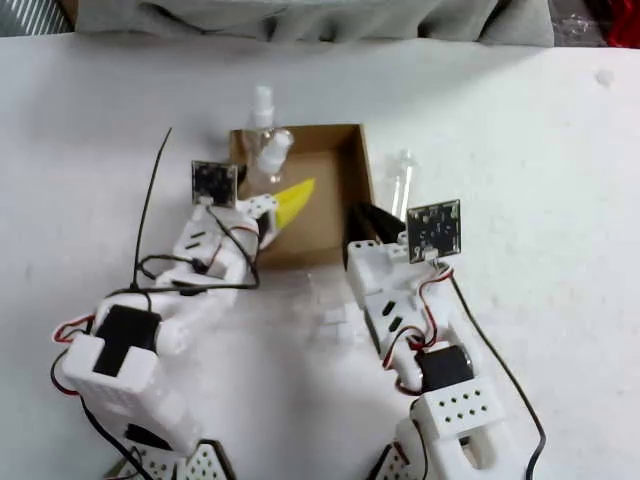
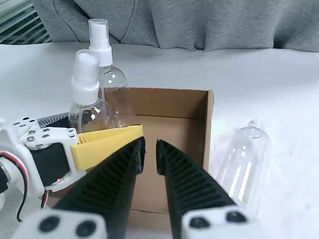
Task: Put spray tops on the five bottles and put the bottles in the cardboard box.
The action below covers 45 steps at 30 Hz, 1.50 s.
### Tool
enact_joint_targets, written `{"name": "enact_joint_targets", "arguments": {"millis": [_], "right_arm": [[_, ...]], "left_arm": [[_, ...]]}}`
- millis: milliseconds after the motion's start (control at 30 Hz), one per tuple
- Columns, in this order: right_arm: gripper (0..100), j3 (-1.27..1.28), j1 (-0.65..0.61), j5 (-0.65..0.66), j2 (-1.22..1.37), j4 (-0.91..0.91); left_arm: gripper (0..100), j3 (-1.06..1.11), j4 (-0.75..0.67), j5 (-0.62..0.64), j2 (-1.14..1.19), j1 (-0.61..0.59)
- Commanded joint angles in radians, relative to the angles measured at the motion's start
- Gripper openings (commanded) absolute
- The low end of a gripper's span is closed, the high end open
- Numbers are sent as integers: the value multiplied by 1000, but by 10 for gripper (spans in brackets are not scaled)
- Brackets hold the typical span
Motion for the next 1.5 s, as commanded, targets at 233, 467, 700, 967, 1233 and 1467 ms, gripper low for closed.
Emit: {"name": "enact_joint_targets", "arguments": {"millis": [233,467,700,967,1233,1467], "right_arm": [[15,-9,-4,-6,-12,-24],[15,-9,-4,-5,-12,-24],[15,-11,-2,-5,-12,-24],[15,-12,-2,-5,-12,-24],[15,-12,2,-5,-13,-24],[15,-9,4,-5,-13,-24]], "left_arm": [[389,-34,-2,0,-21,-10],[389,-32,-2,-3,-31,-10],[386,83,5,0,-226,-15],[386,258,189,-9,-538,-18],[385,368,578,-9,-974,-21],[385,368,1023,-2,-1340,-21]]}}
